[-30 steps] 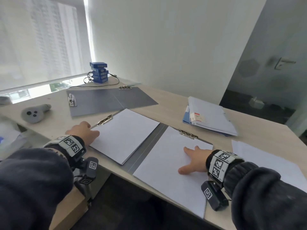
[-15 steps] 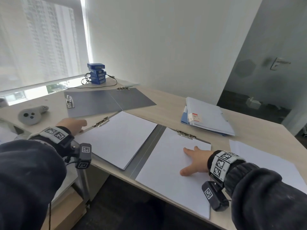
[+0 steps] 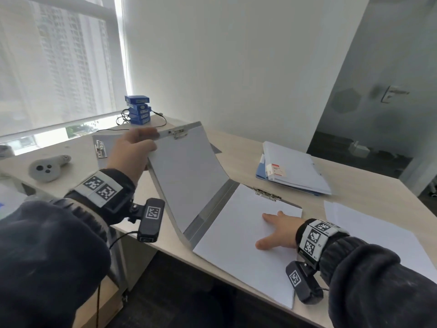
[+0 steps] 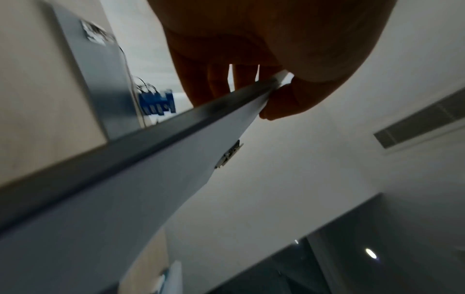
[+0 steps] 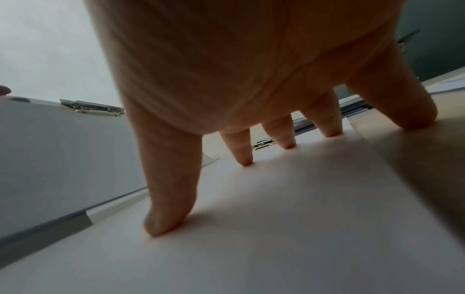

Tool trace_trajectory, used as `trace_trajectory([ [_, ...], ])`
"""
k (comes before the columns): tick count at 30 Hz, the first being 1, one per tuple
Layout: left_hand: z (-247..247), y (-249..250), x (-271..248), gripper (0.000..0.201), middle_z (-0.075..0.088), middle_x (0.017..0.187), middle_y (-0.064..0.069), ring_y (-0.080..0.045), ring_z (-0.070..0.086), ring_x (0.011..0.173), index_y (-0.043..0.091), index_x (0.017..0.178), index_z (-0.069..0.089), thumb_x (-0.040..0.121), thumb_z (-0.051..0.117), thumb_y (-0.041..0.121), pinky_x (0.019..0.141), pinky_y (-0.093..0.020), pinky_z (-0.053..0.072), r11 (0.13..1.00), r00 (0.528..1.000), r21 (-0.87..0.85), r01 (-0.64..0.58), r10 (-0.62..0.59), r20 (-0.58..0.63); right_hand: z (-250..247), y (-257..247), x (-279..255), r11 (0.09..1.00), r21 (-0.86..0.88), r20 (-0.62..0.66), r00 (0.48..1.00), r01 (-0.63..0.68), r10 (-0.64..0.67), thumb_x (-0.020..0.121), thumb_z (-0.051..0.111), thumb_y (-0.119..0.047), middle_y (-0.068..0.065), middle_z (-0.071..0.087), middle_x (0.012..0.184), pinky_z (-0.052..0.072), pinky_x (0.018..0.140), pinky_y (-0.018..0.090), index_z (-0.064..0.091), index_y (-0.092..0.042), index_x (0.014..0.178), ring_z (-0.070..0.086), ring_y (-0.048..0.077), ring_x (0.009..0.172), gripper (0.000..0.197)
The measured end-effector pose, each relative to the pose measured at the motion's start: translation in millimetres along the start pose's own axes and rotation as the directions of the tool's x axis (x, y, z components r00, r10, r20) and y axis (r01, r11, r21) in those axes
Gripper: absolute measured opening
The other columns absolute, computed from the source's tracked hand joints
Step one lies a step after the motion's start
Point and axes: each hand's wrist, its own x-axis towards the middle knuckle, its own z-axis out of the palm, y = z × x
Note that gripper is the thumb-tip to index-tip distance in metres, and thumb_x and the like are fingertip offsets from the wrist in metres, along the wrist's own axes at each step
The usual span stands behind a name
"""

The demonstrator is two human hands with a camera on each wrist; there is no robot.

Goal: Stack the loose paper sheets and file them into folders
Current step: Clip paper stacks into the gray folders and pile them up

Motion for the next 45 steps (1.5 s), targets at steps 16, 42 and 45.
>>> trace_trajectory([
  [16, 140, -18, -91, 0.061, 0.051, 0.13, 0.028, 0.013, 0.05, 0.099, 0.045, 0.142, 0.05, 0.086, 0.075, 0.043, 0.095, -0.008, 0.038, 0.803, 0.556, 0.405, -0.438, -0.111, 0.823, -41, 43, -49, 0.076, 0.965, -0.262, 0.933, 0.251, 0.247, 0.097, 0.054, -0.052, 0.003, 0.076, 0.094, 0.055, 0.065, 0.031, 0.064, -0.022, 0.119, 0.075, 0.022, 0.077, 0.039],
  [42, 97, -88, -12, 0.058, 0.07, 0.117, -0.01, -0.027, 0.067, 0.107, 0.009, 0.12, 0.064, 0.086, 0.07, 0.055, 0.09, -0.032, 0.048, 0.486, 0.759, 0.872, -0.062, -0.544, 0.358, 19, 43, -36, 0.282, 0.959, -0.052, 0.968, -0.02, 0.245, 0.095, 0.06, -0.036, 0.0, 0.062, 0.115, 0.058, 0.062, 0.037, 0.063, -0.012, 0.11, 0.067, 0.023, 0.086, 0.029],
  [45, 84, -93, -7, 0.044, 0.077, 0.085, -0.011, -0.029, 0.075, 0.076, 0.009, 0.102, 0.07, 0.082, 0.079, 0.047, 0.079, -0.037, 0.058, 0.592, 0.704, 0.803, 0.069, -0.599, 0.381, 19, 41, -37, 0.327, 0.944, -0.049, 0.97, -0.032, 0.237, 0.095, 0.059, -0.037, 0.0, 0.063, 0.113, 0.058, 0.063, 0.037, 0.064, -0.013, 0.108, 0.067, 0.024, 0.087, 0.028],
])
